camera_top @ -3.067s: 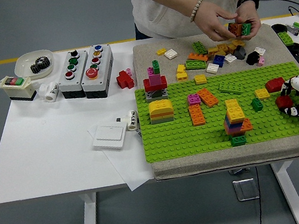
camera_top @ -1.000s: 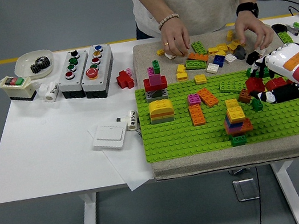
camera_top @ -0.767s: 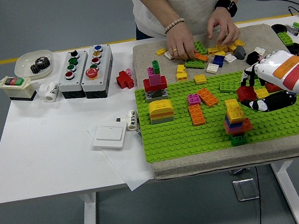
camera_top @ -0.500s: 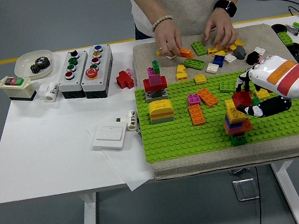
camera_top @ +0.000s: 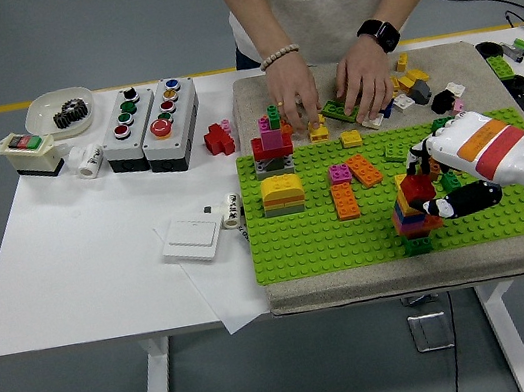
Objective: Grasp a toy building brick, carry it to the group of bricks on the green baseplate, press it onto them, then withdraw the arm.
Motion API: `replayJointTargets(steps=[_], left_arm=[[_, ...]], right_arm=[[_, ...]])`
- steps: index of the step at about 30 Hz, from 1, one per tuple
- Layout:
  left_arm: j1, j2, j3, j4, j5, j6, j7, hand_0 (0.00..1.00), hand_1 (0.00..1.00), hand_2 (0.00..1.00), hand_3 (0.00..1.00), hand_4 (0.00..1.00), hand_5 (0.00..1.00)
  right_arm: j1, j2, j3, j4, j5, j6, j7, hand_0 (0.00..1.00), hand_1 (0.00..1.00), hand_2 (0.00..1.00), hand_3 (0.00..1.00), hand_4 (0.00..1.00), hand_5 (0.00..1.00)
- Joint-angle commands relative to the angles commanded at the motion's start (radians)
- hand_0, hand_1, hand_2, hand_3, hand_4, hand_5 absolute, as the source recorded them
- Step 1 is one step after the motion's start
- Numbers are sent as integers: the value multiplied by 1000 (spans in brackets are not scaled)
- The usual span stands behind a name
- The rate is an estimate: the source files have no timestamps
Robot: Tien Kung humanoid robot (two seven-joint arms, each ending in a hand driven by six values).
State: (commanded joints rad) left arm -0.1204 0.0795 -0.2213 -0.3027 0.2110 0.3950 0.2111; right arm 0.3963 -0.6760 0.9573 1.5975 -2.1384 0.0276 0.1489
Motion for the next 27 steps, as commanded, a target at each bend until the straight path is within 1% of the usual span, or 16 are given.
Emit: replayJointTargets(steps=[4, 5, 27], left_arm=[[1, 0, -2, 0, 3, 0, 1, 739, 726, 720, 589, 640, 663], [2, 0, -2, 0, 3, 0, 1, 739, 725, 720, 589, 640, 663], [-5, 0, 10, 0, -19, 1, -7, 739, 726, 720, 589, 640, 663]], right_arm=[[5, 0, -6, -8, 0, -5, 4, 171, 354, 474, 514, 737, 491], [5, 0, -6, -9, 1, -6, 4, 171, 356, 475, 518, 751, 503], [26, 4, -25, -32, -5, -12, 9, 172, 358, 478, 519, 755, 506]])
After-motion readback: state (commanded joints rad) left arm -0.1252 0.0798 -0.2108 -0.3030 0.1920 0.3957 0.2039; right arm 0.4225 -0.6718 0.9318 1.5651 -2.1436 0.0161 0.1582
